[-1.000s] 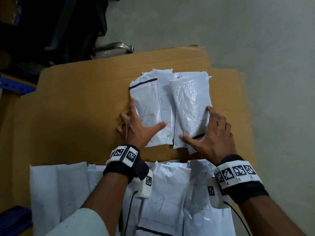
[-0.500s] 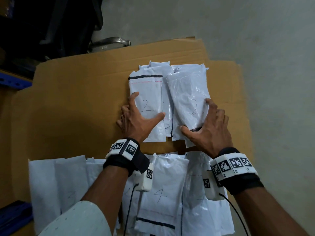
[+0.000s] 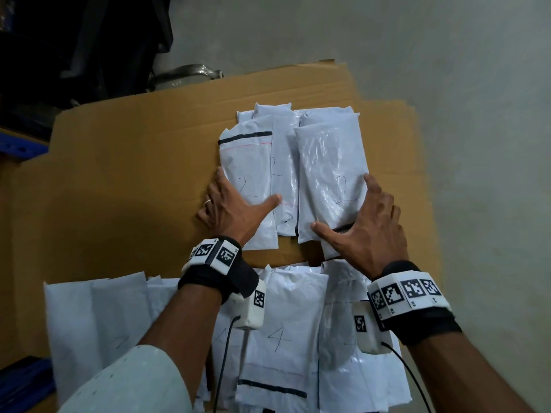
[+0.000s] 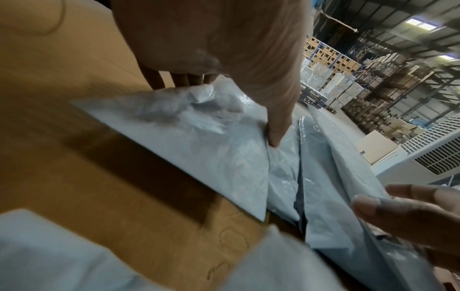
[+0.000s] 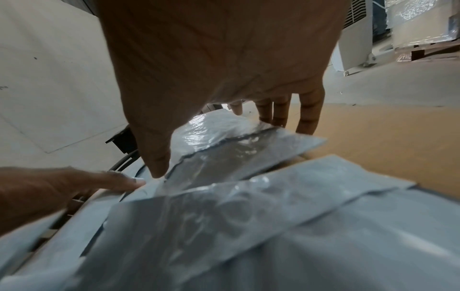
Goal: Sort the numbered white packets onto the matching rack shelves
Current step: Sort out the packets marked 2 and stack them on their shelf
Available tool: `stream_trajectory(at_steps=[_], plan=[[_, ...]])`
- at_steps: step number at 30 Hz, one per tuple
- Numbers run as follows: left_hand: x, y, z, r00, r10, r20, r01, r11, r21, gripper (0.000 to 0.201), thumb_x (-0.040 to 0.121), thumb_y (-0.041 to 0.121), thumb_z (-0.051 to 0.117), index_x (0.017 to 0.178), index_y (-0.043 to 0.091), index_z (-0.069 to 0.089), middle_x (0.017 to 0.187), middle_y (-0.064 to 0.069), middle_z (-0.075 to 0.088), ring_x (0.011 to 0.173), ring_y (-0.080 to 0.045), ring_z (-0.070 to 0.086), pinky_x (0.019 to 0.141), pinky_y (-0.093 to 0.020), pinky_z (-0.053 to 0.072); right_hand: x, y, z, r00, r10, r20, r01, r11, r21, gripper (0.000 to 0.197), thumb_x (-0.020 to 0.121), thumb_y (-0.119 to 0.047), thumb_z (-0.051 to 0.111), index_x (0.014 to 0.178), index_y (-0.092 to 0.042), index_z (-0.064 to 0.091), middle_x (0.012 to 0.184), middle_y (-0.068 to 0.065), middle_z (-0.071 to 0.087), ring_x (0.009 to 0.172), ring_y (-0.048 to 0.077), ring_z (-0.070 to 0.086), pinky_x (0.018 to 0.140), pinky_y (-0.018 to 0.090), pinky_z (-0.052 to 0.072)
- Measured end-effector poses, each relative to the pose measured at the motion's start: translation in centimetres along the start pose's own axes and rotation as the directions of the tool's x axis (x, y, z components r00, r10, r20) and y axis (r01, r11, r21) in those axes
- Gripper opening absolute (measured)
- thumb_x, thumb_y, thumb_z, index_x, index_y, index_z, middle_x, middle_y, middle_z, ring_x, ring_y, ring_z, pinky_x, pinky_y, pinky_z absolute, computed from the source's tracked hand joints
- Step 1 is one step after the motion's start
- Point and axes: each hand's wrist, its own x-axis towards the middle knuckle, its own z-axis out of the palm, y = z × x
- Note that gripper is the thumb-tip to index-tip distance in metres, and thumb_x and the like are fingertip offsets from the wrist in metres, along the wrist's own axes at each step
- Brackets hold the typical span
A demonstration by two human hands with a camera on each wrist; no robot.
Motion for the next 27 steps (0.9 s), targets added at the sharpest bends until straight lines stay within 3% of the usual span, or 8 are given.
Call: stream_trajectory(at_steps=[4, 7, 10, 13, 17, 22, 27], plan=[[0.3, 0.1, 0.0, 1.0, 0.017, 0.011, -0.016, 0.999, -0.036, 0.119, 0.068, 0.061, 0.08, 0.157, 0.021, 0.011, 0.16, -0.008, 0.026, 0.145, -0.031, 0.03, 0.116, -0.051, 0.017, 0.2, 0.1, 0.0, 1.0, 0.001, -0.011, -0.001, 1.0, 0.002, 0.122, 0.065, -0.079, 0.073, 0.157, -0.034, 0.007, 0.149, 0.012, 0.037, 0.134, 0.036, 0.04, 0.105, 0.054, 0.04], [0.4, 0.0, -0.2, 0.998, 0.063, -0.019, -0.064, 0.995, -0.072, 0.117, 0.07, 0.051, 0.08, 0.157, 0.028, 0.006, 0.16, -0.004, 0.026, 0.143, -0.029, 0.032, 0.113, -0.051, 0.019, 0.3, 0.1, 0.1, 1.0, -0.009, -0.01, 0.009, 1.0, 0.021, 0.118, 0.065, -0.073, 0.076, 0.155, -0.035, 0.01, 0.141, 0.012, 0.041, 0.127, 0.038, 0.044, 0.1, 0.051, 0.043], [0.4, -0.1, -0.5, 0.994, 0.11, -0.021, -0.112, 0.99, -0.087, 0.116, 0.07, 0.049, 0.078, 0.155, 0.041, 0.0, 0.158, -0.003, 0.028, 0.139, -0.03, 0.036, 0.112, -0.053, 0.021, 0.5, -0.3, 0.2, 0.999, -0.022, -0.024, 0.023, 0.999, 0.025, 0.117, 0.061, -0.078, 0.077, 0.151, -0.035, 0.015, 0.133, 0.012, 0.041, 0.12, 0.037, 0.048, 0.095, 0.051, 0.048], [0.3, -0.2, -0.7, 0.99, 0.132, -0.056, -0.137, 0.985, -0.106, 0.105, 0.069, 0.05, 0.076, 0.152, 0.047, 0.011, 0.148, -0.005, 0.037, 0.132, -0.031, 0.041, 0.11, -0.051, 0.023, 0.7, -0.5, 0.6, 0.999, -0.04, -0.002, 0.04, 0.999, -0.013, 0.12, 0.062, -0.077, 0.076, 0.153, -0.032, 0.012, 0.133, 0.014, 0.041, 0.121, 0.035, 0.045, 0.093, 0.05, 0.049], [-0.4, -0.4, -0.8, 0.967, 0.169, -0.192, -0.199, 0.969, -0.146, 0.093, 0.07, 0.045, 0.079, 0.148, 0.044, 0.029, 0.136, -0.002, 0.043, 0.121, -0.024, 0.048, 0.112, -0.048, 0.029, 0.5, -0.6, 0.9, 0.995, -0.077, -0.066, 0.077, 0.997, 0.005, 0.108, 0.067, -0.063, 0.076, 0.151, -0.029, 0.018, 0.132, 0.011, 0.04, 0.117, 0.033, 0.042, 0.085, 0.046, 0.049], [-1.1, -0.7, -1.1, 0.924, 0.239, -0.299, -0.294, 0.944, -0.151, 0.098, 0.066, 0.043, 0.081, 0.149, 0.038, 0.029, 0.135, -0.001, 0.042, 0.11, -0.009, 0.041, 0.104, -0.037, 0.024, -0.6, -0.4, 1.0, 0.985, -0.109, -0.137, 0.12, 0.99, 0.078, 0.107, 0.068, -0.055, 0.077, 0.153, -0.033, 0.017, 0.133, 0.006, 0.036, 0.116, 0.03, 0.046, 0.082, 0.046, 0.053], [-1.9, -1.2, -2.1, 0.89, 0.244, -0.385, -0.339, 0.919, -0.202, 0.099, 0.061, 0.042, 0.08, 0.148, 0.036, 0.033, 0.133, 0.0, 0.041, 0.105, -0.003, 0.034, 0.1, -0.037, 0.028, -2.0, -0.5, 0.9, 0.964, -0.128, -0.233, 0.157, 0.981, 0.113, 0.11, 0.066, -0.053, 0.081, 0.155, -0.032, 0.018, 0.137, 0.004, 0.035, 0.12, 0.027, 0.047, 0.08, 0.047, 0.056]])
